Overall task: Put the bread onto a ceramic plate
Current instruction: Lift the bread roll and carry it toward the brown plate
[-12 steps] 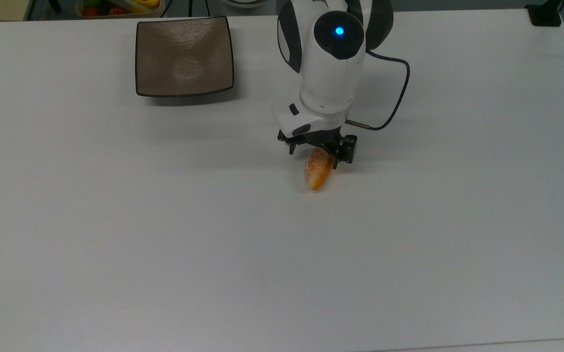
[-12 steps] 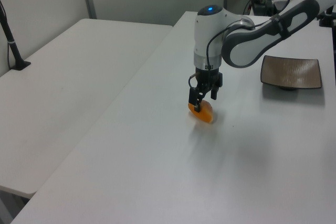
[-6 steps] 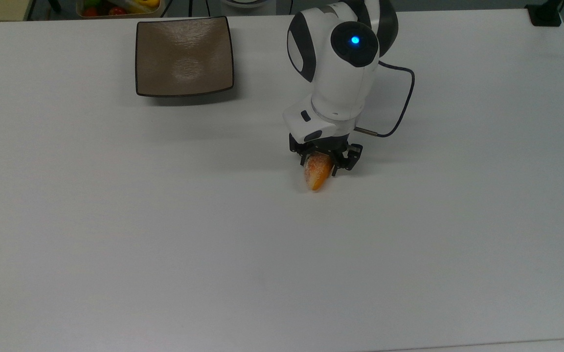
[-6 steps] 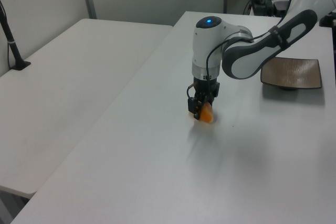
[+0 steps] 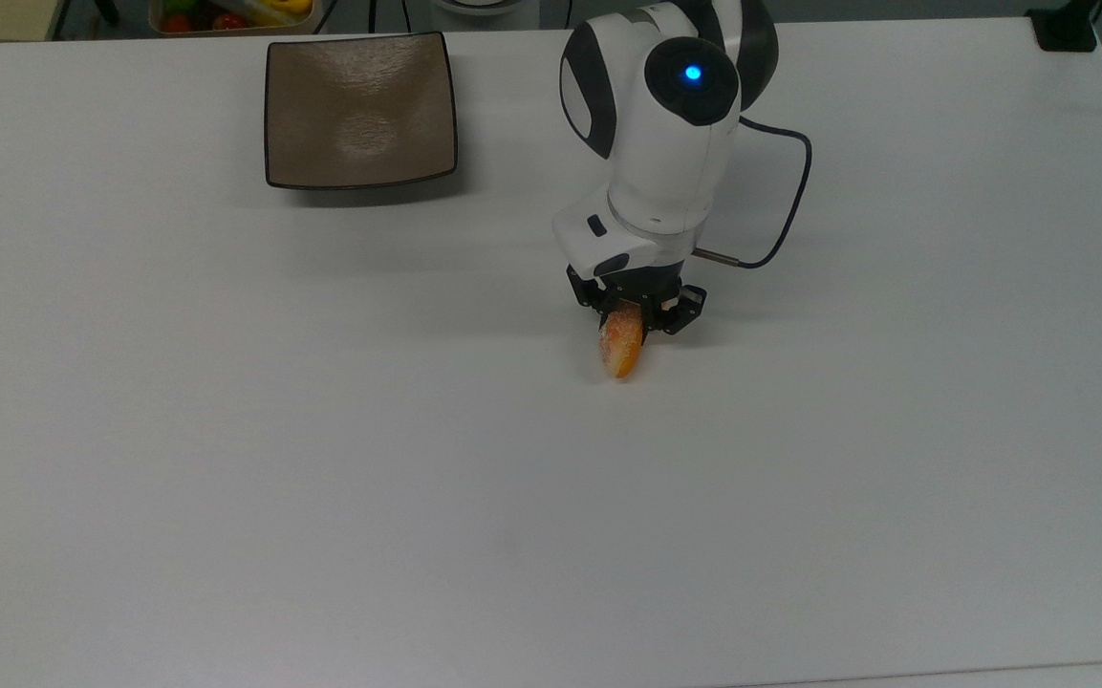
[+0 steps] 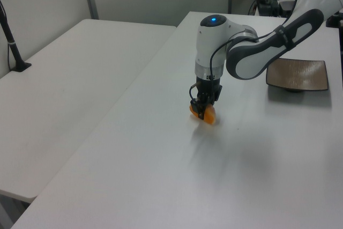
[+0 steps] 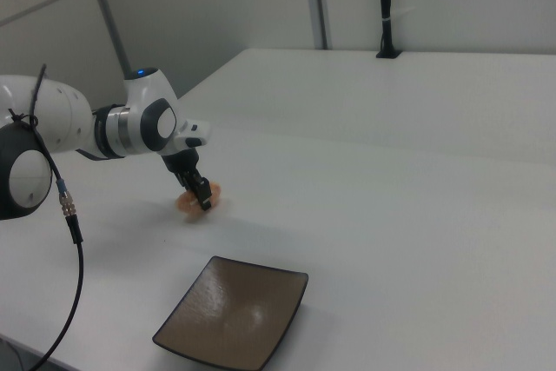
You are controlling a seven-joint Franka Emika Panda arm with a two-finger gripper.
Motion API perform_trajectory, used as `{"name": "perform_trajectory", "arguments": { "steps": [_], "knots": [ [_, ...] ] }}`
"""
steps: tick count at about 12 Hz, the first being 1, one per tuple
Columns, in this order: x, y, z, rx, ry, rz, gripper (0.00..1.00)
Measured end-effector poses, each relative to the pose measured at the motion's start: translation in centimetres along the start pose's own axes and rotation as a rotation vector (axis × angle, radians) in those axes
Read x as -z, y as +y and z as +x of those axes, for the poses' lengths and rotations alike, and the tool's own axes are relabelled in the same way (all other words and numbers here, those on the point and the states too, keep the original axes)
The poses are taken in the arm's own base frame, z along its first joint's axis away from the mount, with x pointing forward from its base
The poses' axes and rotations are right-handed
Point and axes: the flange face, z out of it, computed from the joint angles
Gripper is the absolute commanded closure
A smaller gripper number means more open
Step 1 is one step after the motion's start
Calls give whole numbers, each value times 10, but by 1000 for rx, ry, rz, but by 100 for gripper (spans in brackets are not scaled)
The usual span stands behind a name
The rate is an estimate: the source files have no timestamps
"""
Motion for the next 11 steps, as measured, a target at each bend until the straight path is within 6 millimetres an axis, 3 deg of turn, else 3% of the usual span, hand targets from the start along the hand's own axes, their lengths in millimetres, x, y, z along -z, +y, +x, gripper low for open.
{"name": "perform_trajectory", "arguments": {
  "steps": [3, 5, 8, 11],
  "knots": [
    [26, 4, -1, 24, 28, 11, 59],
    [63, 18, -10, 59, 57, 24, 59],
    [120, 69, -20, 132, 55, -3, 59],
    [165, 126, -37, 270, -66, -60, 59]
  ]
}}
